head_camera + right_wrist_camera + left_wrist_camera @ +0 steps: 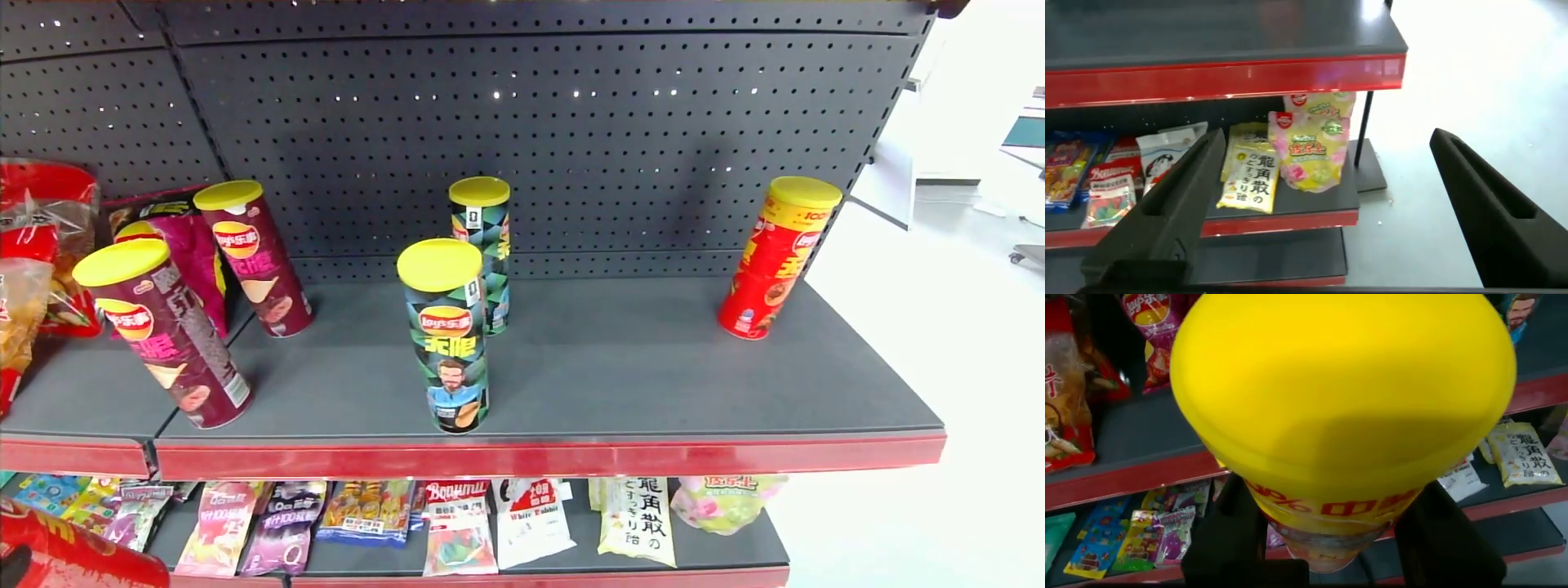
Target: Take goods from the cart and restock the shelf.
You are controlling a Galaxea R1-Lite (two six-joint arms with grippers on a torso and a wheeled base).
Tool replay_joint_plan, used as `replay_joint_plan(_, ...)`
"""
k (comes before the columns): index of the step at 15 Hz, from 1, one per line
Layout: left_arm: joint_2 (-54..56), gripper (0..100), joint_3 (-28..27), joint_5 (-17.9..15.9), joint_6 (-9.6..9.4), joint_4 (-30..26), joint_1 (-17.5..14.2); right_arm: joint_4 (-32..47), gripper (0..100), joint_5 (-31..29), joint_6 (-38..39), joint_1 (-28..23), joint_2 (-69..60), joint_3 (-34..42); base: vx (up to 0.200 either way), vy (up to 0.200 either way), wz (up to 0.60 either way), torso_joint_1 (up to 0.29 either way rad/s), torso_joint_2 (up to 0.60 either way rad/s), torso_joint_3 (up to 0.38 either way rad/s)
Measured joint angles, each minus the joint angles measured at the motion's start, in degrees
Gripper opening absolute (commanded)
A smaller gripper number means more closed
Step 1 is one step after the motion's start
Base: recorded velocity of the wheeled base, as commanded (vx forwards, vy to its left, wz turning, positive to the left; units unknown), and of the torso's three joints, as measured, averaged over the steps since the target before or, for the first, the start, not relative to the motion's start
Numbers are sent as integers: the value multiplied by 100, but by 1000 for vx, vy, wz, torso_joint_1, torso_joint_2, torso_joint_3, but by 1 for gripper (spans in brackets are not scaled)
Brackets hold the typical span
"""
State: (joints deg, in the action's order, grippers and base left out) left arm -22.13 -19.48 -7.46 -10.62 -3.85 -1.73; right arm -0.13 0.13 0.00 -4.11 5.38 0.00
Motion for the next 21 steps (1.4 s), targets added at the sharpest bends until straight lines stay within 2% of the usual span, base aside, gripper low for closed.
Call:
replay_joint_plan(7, 5, 0, -2, -4, 4, 6, 0, -2, 100, 0, 0, -2, 0, 0, 0, -200, 0, 3, 4, 2)
replay_joint_plan(12, 63, 0, 38, -33, 6, 6, 9, 0, 100, 2, 0, -2, 0, 0, 0, 0, 0, 0, 0, 0)
replay_joint_plan(14, 250, 0, 61, -277, 15, -17, 72, 0, 100, 30, -11, 1, 0, 0, 0, 0, 0, 0, 0, 0)
replay_joint_plan(15, 391, 0, 68, -436, 26, -194, 200, 0, 100, 30, -13, 12, 0, 0, 0, 0, 0, 0, 0, 0)
replay_joint_plan(17, 568, 0, -11, -542, 290, -400, 313, -7, 100, 77, -22, 12, -6, 0, 0, 0, 0, 0, 0, 0)
replay_joint_plan(18, 610, 0, -63, -578, 644, -440, 333, -20, 100, 200, -22, 69, -15, 0, 0, 0, 0, 0, 0, 0)
replay_joint_plan(19, 606, 0, -173, -613, 863, -416, 349, -24, 100, 332, -18, 213, 13, -68, 0, 0, 0, 0, 0, 0)
replay_joint_plan(21, 535, 0, -236, -614, 934, -430, 357, -52, 100, 435, 169, 400, 352, -580, 0, 0, 0, 0, 0, 0)
